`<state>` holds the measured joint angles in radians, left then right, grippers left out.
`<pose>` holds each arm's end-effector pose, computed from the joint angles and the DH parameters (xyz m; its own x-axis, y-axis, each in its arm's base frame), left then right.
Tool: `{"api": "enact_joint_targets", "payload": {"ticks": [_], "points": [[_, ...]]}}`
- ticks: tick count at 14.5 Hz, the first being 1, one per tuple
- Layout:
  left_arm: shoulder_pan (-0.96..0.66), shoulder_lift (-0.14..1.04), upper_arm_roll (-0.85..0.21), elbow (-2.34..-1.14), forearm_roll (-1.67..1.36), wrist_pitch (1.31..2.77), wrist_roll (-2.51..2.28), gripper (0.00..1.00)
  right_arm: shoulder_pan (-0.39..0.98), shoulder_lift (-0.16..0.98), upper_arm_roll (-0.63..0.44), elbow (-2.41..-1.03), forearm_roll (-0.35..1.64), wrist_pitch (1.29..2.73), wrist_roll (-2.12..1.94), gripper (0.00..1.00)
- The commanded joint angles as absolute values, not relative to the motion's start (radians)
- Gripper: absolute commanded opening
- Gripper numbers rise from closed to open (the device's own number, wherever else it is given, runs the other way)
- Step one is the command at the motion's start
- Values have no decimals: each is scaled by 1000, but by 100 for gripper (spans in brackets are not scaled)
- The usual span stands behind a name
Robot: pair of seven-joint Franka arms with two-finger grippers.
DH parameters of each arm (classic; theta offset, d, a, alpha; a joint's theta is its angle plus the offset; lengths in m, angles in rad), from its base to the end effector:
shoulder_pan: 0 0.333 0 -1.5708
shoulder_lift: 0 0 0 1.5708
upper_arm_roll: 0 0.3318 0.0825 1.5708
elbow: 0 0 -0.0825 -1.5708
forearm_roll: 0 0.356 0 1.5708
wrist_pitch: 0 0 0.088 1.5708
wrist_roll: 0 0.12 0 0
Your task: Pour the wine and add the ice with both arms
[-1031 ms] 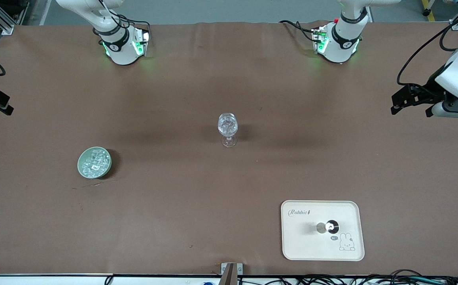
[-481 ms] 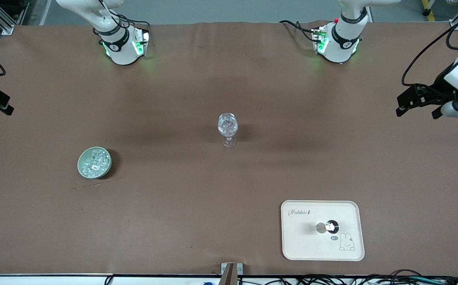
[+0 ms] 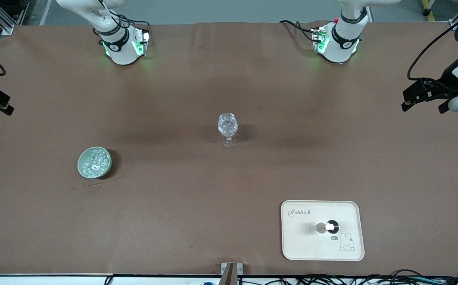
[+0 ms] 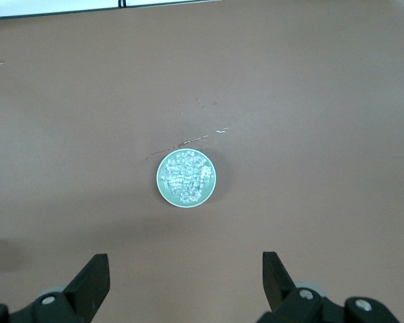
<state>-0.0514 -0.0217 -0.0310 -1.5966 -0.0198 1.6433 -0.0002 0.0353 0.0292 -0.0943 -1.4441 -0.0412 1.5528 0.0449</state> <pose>0.5256 -0.0459 0.6339 0.9944 -0.0805 0.0683 -0.0820 -0.9964 0.0191 0.5345 -0.0356 0.6666 0.9912 -0.1040 0.0814 -0.1075 -0.9934 0.0401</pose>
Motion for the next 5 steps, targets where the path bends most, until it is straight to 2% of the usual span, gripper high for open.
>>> {"api": "enact_joint_targets", "payload": {"ticks": [1,5], "points": [[-51,-21,-35,-1594,2,1611,11,99,32,9,-92,-1463,-21,1555,32,100],[-57,-23,-38,-1601,2,1612,12,99,31,9,-92,-1463,-20,1554,32,100]]}}
